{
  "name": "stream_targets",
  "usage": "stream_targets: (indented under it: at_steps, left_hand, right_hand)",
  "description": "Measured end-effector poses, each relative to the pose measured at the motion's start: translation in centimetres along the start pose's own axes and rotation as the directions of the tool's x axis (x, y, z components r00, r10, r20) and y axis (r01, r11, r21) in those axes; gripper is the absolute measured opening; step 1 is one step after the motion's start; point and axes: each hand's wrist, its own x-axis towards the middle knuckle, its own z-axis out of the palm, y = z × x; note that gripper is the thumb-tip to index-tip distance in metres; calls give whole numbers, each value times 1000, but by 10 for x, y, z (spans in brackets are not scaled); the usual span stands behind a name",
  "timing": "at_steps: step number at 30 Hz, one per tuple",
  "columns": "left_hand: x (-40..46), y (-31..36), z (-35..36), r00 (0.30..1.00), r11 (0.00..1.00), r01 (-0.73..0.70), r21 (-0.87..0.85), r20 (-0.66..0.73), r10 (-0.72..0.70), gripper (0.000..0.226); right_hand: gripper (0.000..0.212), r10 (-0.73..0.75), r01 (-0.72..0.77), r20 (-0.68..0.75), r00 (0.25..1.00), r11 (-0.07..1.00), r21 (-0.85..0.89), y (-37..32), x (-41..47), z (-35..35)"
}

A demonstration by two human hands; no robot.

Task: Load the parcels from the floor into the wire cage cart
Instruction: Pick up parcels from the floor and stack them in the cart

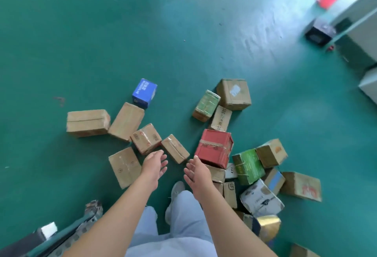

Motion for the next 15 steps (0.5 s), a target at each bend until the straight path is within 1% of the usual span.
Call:
stream_targets:
  at_steps: [4, 8, 11, 15]
  left_hand:
    - [5, 4, 63, 997, 991, 11, 137, 69, -20, 14]
    - [2, 8, 127, 997, 977, 2, 214, 73, -18, 18]
    - [-7, 15, 175, 996, 968, -20, 250, 87, -2, 19]
    - [-22, 29, 237, 986, 952, -90, 294, 161, 44, 16]
  right_hand:
    - [28, 54, -47, -59, 997, 994, 103, -20, 21, -47]
    - [27, 88, -78, -54, 995, 984, 163, -52, 41, -86]
    - [32, 53, -45, -41, 998, 984, 173, -89, 51, -108]
    - [33, -37, 48, -53, 998, 976, 211, -150, 59, -138]
